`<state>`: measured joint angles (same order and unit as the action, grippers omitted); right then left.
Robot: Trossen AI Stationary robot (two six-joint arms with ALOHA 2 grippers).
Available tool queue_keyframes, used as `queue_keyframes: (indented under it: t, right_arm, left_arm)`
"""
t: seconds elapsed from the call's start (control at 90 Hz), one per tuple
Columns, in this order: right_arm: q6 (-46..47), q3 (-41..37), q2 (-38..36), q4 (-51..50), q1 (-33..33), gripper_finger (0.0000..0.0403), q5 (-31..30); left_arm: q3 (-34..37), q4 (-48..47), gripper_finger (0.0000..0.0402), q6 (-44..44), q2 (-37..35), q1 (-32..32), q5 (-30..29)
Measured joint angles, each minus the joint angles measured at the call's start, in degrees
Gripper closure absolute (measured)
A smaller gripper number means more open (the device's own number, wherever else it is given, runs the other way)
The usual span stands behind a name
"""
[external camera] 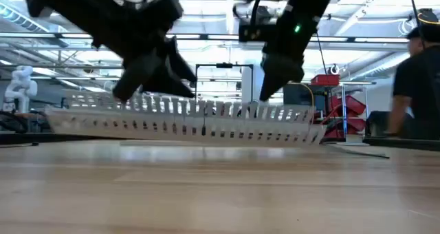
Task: Ziptie cables
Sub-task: Put the cable wire into the cable duct, then close the cable duct
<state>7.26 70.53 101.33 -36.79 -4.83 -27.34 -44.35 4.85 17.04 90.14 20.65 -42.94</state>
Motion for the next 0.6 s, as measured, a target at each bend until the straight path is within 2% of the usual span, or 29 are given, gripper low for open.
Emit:
queue_keyframes:
  t: [0.078, 0.244, 0.311, 0.356, 0.433, 0.478, 0.6]
  right_arm:
    - [-4.06, -1.81, -1.81, 3.76, 3.43, 0.0392, 5.44]
    - [-14.23, -4.13, -5.44, 2.3, 13.42, 0.0358, 8.37]
    - [-16.05, -4.71, -5.96, 2.26, 18.18, 0.0342, 15.26]
    - [-16.29, -5.24, -6.0, 2.41, 20.88, 0.0332, 22.01]
    - [-15.18, -6.38, -5.65, 2.81, 23.53, 0.0321, 30.71]
    - [-15.45, -7.66, -5.65, 3.98, 23.93, 0.0319, 31.57]
    - [-19.21, -11.41, -5.54, 12.83, 24.4, 0.0322, 28.48]
  left_arm:
    - [-0.01, -3.59, 0.018, -1.33, -1.34, -0.55, 0.06]
    - [0.07, -13.69, 0.018, -7.38, -2.86, -2.53, 0.84]
    - [0.1, -15.48, 0.018, -10.73, -2.88, -2.89, 1.45]
    - [0.1, -16.66, 0.018, -12.47, -2.88, -3.19, 2.27]
    - [0.1, -18.08, 0.018, -15.92, -2.88, -3.55, 3.64]
    - [0.1, -19.0, 0.018, -17.94, -2.88, -3.63, 4.1]
    - [0.1, -22.35, 0.018, -22.07, -2.88, -3.63, 3.69]
